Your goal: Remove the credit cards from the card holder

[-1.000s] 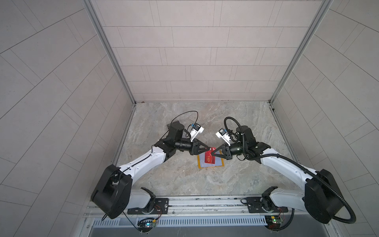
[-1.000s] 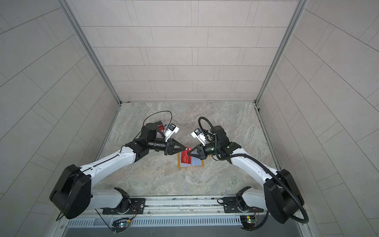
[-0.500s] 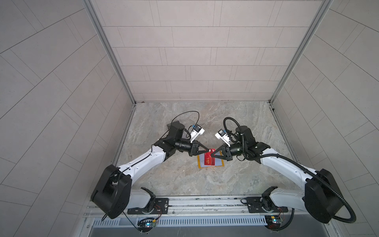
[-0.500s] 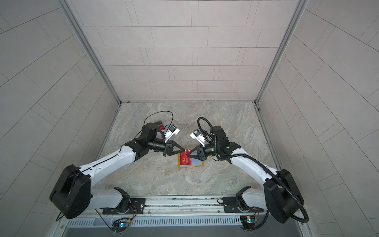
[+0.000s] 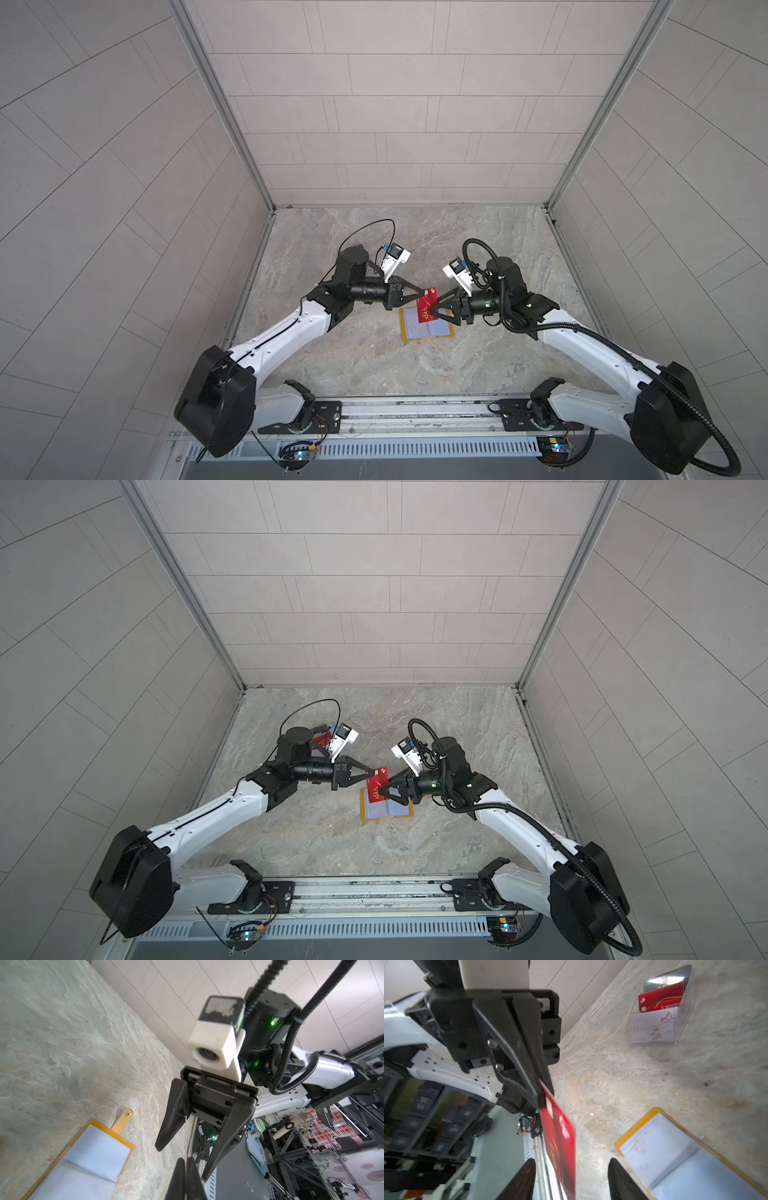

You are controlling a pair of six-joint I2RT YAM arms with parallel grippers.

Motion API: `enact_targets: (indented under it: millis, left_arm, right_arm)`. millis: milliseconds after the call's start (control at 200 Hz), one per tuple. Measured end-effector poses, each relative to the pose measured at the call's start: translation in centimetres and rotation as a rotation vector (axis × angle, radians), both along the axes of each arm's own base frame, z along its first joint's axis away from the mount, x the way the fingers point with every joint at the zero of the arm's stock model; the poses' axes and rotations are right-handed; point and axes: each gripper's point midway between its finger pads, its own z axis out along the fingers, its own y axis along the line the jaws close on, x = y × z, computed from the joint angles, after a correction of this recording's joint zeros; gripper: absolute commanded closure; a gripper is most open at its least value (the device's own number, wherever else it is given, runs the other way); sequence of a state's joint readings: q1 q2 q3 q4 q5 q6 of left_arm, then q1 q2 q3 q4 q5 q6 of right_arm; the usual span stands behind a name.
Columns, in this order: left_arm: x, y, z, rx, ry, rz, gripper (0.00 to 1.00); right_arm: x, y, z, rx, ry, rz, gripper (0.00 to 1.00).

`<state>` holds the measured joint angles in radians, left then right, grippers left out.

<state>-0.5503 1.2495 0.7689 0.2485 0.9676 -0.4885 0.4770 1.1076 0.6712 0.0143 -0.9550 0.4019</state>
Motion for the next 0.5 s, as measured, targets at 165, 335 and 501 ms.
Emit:
enact_targets:
  millis: [165, 335, 501]
  left_arm:
    - [1.7, 0.7, 1.1, -0.054, -0.026, 0.142, 1.0]
    - [3.5, 1.8, 2.6, -0.124, -0.063, 0.29, 1.0]
    - [4.5, 3.0, 3.2, -0.207, -0.08, 0.401, 1.0]
  right_arm:
    - [1.1, -0.8, -1.3, 0.04, 0.009, -0.13, 0.33]
    - [2.3, -0.9, -0.2, 0.113, 0.021, -0.211, 0.32]
    - [3.3, -0.7, 2.1, 0.197, -0.009, -0.254, 0.37]
